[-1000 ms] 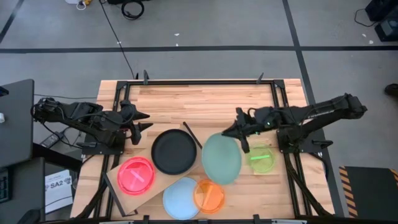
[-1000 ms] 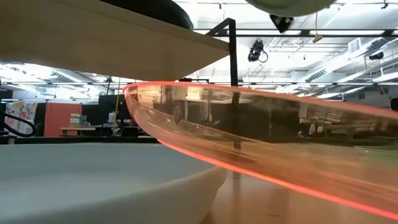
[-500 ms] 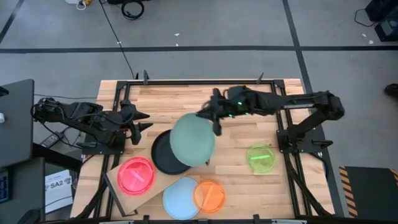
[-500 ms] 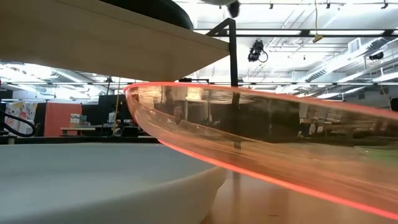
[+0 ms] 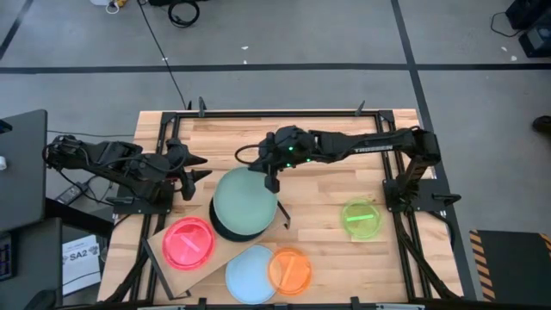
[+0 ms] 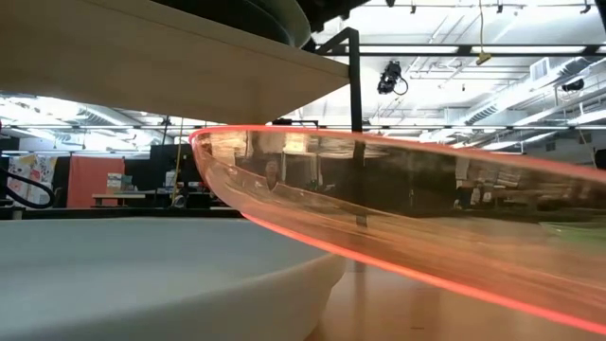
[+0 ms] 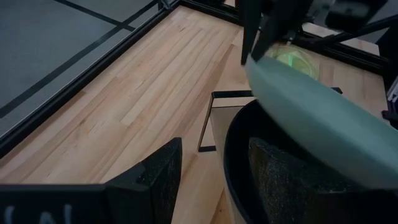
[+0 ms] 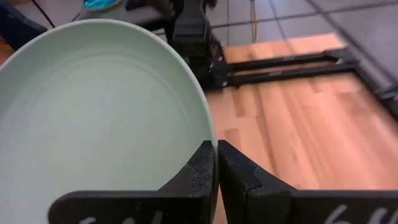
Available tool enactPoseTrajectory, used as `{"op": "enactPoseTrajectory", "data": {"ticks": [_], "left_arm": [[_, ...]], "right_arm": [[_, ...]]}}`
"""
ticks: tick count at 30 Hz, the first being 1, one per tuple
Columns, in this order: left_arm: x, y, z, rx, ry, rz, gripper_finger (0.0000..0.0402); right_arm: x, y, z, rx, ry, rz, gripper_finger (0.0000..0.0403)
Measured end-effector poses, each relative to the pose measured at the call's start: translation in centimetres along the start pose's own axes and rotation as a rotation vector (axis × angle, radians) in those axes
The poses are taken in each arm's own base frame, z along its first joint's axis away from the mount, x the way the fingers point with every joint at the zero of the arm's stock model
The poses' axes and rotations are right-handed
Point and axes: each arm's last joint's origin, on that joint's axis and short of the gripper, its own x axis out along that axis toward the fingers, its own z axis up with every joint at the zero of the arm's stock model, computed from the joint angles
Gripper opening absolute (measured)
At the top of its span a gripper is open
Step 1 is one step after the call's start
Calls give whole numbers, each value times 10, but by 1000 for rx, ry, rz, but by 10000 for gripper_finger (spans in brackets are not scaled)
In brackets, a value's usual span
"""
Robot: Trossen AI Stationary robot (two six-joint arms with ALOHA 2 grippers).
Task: Place and stack plates onto a shelf
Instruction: Stack the blue plate on top of the black plate on the shelf
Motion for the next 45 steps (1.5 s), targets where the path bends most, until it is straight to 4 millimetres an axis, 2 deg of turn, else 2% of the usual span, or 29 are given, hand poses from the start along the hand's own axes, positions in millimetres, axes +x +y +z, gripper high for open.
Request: {"op": "enactPoseTrajectory", "data": {"ticks": [2, 9, 37, 45], "left_arm": [[0, 0, 0, 0, 0, 0, 192], [0, 0, 0, 0, -1, 0, 192], [0, 0, 0, 2, 2, 1, 192], [0, 0, 0, 2, 2, 1, 192]], "right_arm": [[7, -1, -4, 10, 17, 12, 20], [13, -2, -7, 11, 26, 12, 20], [13, -2, -7, 11, 25, 12, 36], [13, -2, -7, 10, 25, 11, 66]]}}
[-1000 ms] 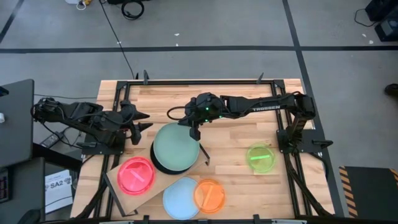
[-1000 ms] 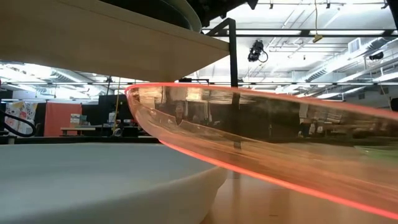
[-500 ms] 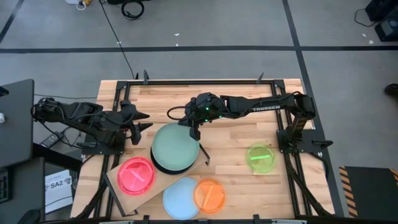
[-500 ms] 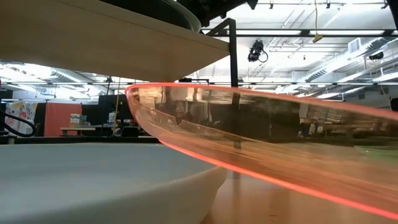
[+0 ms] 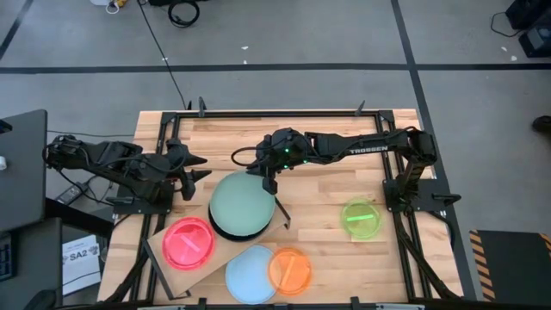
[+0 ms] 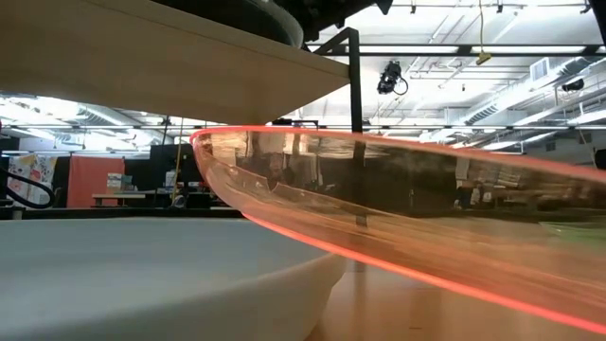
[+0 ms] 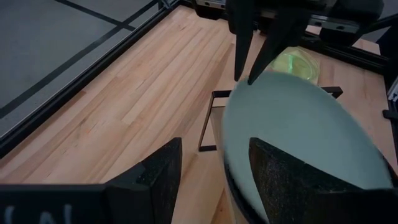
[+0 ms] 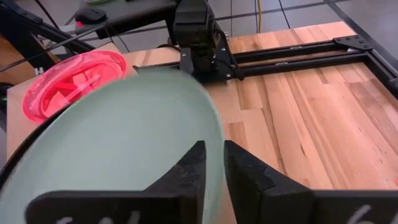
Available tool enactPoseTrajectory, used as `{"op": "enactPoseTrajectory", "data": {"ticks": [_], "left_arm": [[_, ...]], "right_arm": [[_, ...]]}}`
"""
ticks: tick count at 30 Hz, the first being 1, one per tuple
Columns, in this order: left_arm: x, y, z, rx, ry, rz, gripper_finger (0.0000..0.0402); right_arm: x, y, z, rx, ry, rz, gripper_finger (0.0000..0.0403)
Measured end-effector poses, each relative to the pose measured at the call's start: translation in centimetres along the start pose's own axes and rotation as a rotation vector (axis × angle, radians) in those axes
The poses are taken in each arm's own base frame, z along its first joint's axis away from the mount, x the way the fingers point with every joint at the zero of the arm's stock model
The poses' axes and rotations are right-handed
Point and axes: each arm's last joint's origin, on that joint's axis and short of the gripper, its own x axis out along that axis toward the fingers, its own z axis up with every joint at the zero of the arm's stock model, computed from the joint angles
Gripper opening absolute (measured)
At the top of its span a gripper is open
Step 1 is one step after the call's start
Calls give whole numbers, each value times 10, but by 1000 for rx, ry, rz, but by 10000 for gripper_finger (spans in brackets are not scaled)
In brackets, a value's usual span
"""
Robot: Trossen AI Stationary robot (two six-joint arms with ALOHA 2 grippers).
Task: Place and stack plates onto a shelf
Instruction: Stack the blue plate on top of the black plate on the shelf, then stack the green plate on top of the pink plate on the shelf
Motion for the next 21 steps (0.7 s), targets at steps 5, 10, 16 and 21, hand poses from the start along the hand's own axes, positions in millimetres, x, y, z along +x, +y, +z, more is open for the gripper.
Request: {"op": "enactPoseTrajectory", "data": {"ticks": [5, 10, 16, 21], "left_arm": [[0, 0, 0, 0, 0, 0, 192], [0, 0, 0, 0, 0, 0, 192], [0, 0, 0, 0, 0, 0, 192], [0, 0, 0, 0, 0, 0, 192]], "right_arm": [[0, 0, 0, 0, 0, 0, 97], [0, 0, 0, 0, 0, 0, 128], [0, 0, 0, 0, 0, 0, 162], [0, 0, 0, 0, 0, 0, 184]]}}
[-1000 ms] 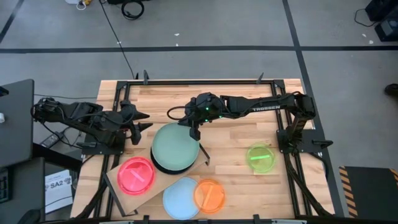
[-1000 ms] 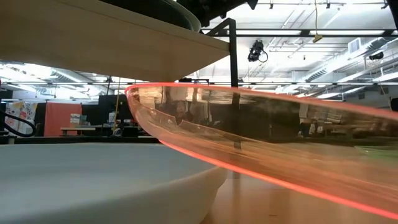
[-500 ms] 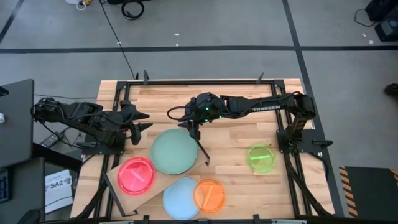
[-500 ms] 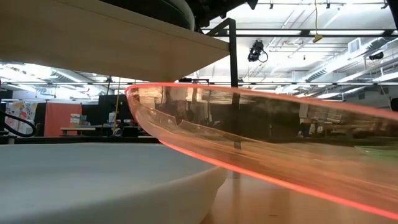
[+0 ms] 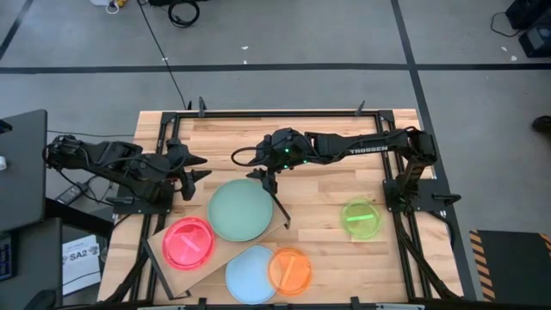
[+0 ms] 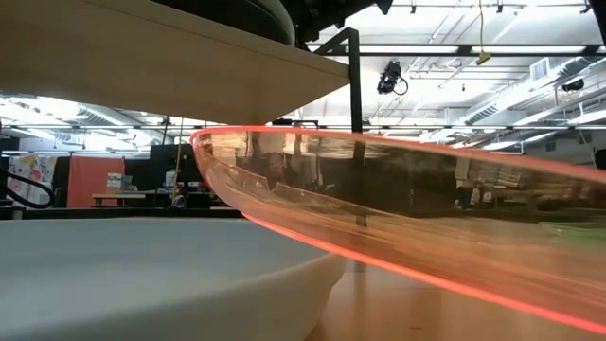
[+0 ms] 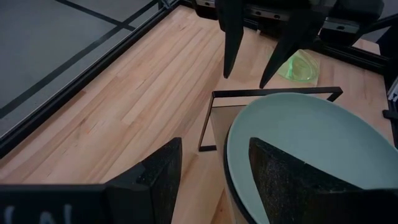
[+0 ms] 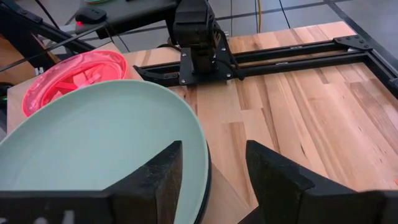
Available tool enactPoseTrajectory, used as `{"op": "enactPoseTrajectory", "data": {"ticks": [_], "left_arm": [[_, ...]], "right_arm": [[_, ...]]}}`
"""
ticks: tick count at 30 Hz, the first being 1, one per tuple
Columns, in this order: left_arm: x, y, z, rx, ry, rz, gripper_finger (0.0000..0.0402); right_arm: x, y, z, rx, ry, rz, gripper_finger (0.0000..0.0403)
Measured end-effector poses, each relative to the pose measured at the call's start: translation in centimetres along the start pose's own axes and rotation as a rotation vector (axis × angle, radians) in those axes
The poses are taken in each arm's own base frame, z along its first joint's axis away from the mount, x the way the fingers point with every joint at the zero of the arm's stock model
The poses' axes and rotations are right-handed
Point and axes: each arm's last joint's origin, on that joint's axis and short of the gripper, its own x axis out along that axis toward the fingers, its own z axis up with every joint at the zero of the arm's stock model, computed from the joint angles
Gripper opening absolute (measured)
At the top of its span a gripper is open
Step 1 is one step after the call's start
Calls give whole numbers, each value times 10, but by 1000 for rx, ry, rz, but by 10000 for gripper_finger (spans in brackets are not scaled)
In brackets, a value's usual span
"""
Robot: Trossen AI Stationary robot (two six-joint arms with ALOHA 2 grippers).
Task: Place and stack plates onto a shelf
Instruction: Stack the green plate on top of the pink plate on the shelf
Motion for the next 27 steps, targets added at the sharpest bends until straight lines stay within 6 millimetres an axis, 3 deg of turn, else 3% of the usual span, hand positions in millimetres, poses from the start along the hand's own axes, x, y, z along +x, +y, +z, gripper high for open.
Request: {"op": "enactPoseTrajectory", "data": {"ticks": [27], "left_arm": [[0, 0, 0, 7, 0, 0, 192]], "right_arm": [[0, 0, 0, -4, 0, 0, 195]]}}
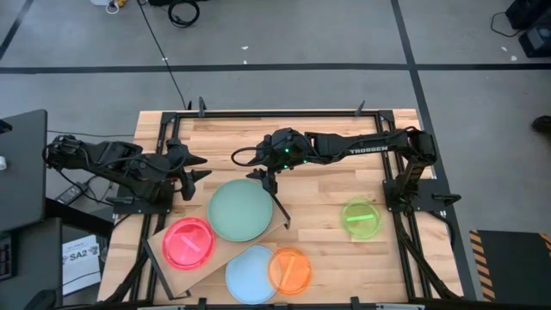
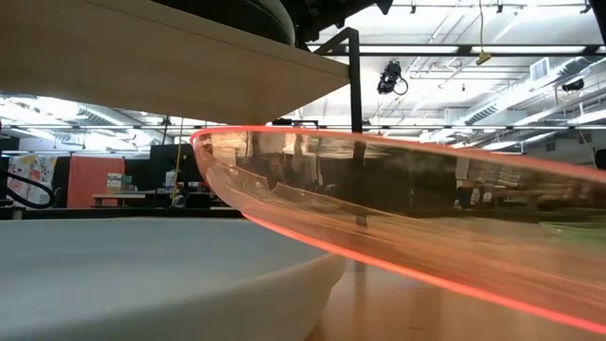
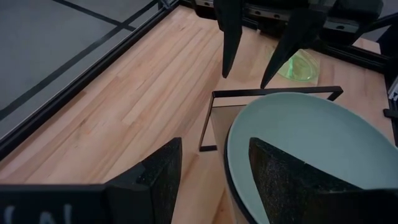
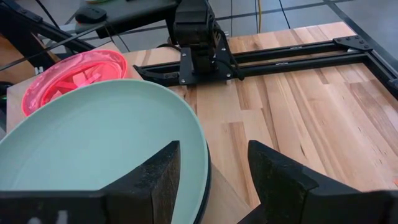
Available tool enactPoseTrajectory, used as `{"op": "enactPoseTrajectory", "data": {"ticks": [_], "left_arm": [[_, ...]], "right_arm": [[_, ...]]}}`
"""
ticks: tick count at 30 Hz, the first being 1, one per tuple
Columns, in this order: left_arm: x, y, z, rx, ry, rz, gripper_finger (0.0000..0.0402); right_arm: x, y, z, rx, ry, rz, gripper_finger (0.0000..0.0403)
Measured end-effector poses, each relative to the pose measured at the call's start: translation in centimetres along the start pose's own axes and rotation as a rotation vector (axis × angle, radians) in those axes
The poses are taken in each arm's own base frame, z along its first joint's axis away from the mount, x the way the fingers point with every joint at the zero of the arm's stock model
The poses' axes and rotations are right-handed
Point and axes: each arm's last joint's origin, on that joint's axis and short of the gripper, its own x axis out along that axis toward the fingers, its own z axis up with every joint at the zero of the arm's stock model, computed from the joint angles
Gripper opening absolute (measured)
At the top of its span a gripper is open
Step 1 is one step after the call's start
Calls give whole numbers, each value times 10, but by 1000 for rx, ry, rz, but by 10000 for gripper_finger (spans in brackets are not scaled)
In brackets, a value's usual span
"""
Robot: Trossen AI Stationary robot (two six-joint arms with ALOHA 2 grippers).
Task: Place and stack plates onto a shelf
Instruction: Stack the green plate on top of the pink plate on the shelf
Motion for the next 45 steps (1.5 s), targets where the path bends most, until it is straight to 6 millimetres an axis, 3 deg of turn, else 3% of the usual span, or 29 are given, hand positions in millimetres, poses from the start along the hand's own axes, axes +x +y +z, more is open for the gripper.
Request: {"op": "enactPoseTrajectory", "data": {"ticks": [7, 14, 31, 45], "left_arm": [[0, 0, 0, 29, 0, 0, 192], [0, 0, 0, 30, 1, 0, 192], [0, 0, 0, 26, 0, 0, 192], [0, 0, 0, 26, 1, 1, 192]], "right_arm": [[-5, 1, 3, -27, -11, 0, 193], [-27, 4, 11, -27, -9, 0, 194], [-126, 19, 25, 4, 70, -8, 193], [-203, 34, 14, 61, 166, 2, 193]]}}
